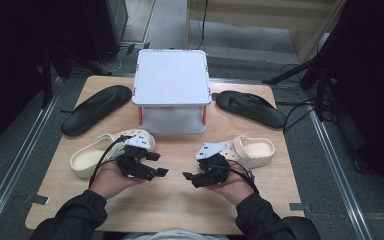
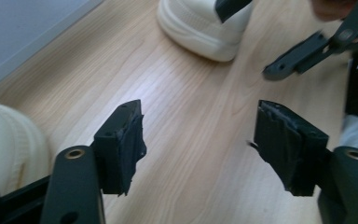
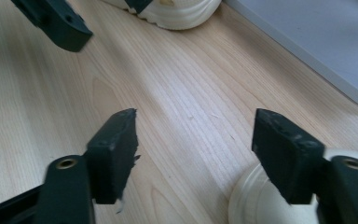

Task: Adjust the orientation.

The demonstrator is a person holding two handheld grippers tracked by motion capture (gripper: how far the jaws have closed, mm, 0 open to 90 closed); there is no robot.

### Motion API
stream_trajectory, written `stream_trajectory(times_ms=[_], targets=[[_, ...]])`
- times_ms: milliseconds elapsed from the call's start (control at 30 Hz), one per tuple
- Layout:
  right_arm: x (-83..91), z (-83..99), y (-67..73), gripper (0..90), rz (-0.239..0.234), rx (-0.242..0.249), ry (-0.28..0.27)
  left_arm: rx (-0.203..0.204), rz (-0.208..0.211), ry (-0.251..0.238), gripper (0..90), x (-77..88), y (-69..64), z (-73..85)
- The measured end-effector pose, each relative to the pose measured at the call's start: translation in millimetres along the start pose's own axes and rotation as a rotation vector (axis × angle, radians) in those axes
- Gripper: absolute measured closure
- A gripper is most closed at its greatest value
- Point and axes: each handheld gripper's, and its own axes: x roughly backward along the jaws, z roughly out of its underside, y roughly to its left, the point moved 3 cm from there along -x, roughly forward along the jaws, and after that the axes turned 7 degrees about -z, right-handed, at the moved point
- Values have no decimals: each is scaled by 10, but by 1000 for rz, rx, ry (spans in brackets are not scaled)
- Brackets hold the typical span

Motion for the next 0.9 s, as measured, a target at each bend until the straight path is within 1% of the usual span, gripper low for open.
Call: stream_trajectory(times_ms=[33, 100, 133, 167, 233, 267, 300, 333, 367, 400, 467, 533, 600, 633, 700, 800, 900], targets=[[0, -3, -8, 359, -17, -9, -9, -4, -4, 3, 345, 7, 4, 5], [-3, -7, -28, 380, -54, -43, -2, 5, -7, 7, 370, 25, 13, 16], [-7, -7, -42, 381, -74, -57, -1, 4, -9, 10, 381, 33, 21, 20], [-8, -5, -47, 380, -83, -67, 1, 8, -12, 11, 393, 39, 29, 23], [-10, -2, -52, 380, -82, -68, 1, 14, -20, 13, 411, 44, 36, 25], [-16, 6, -51, 387, -61, -40, 8, -3, -37, 21, 448, 50, 43, 28], [-15, 8, -49, 402, -53, -30, 8, -8, -37, 27, 453, 46, 39, 32], [-12, 9, -44, 419, -60, -24, 10, -12, -39, 37, 456, 41, 30, 38], [-8, 12, -40, 430, -61, -18, 5, -27, -48, 47, 455, 39, 33, 42], [-5, 16, -35, 450, -67, -18, 0, -24, -41, 50, 444, 34, 28, 44], [-11, 28, -30, 457, -68, -25, 4, -14, -27, 57, 427, 33, 27, 42], [-25, 42, -29, 474, -68, -40, 23, -13, -24, 60, 435, 40, 28, 40], [-35, 50, -31, 475, -69, -39, 24, -16, -26, 59, 440, 46, 29, 41], [-45, 56, -30, 491, -75, -44, 28, -16, -29, 60, 440, 52, 29, 43], [-51, 48, -25, 494, -85, -41, 26, -15, -26, 57, 435, 64, 39, 47], [-42, 47, -18, 494, -82, -35, 27, 10, -14, 60, 408, 76, 51, 37], [-33, 47, -23, 494, -81, -38, 26, 13, -3, 58, 394, 95, 55, 37]])
